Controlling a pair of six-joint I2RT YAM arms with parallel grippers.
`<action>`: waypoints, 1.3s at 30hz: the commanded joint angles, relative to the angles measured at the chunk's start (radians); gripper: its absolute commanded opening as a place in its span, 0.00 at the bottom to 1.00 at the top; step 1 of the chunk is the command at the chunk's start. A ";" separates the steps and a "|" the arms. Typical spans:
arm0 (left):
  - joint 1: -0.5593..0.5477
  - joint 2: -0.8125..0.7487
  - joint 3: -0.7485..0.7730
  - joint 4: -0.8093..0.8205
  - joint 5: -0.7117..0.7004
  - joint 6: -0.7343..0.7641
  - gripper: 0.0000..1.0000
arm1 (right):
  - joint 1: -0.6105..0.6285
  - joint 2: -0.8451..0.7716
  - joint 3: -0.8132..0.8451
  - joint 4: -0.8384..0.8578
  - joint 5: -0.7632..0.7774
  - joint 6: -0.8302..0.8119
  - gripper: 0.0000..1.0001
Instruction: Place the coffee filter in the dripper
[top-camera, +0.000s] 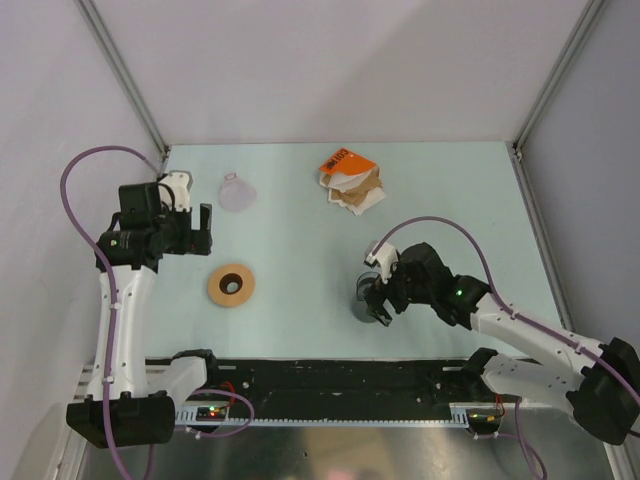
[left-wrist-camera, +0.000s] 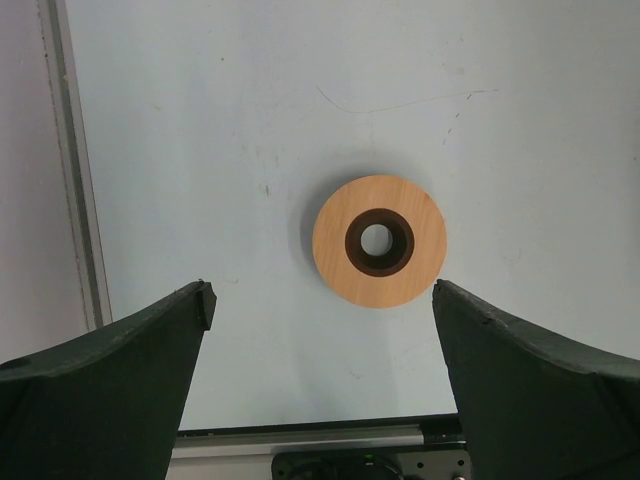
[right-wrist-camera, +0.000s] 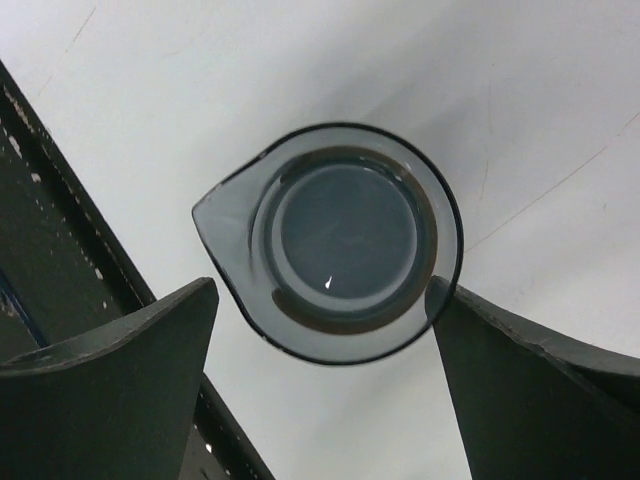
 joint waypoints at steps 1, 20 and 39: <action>-0.004 -0.018 0.028 0.006 0.010 -0.041 0.98 | 0.044 0.025 -0.008 0.156 0.105 0.125 0.91; -0.004 -0.017 -0.005 0.006 0.022 -0.073 0.98 | 0.112 0.218 0.051 0.352 0.382 0.437 0.76; -0.004 -0.061 -0.069 -0.001 0.023 -0.002 0.98 | 0.221 0.393 0.204 0.309 0.560 0.508 0.96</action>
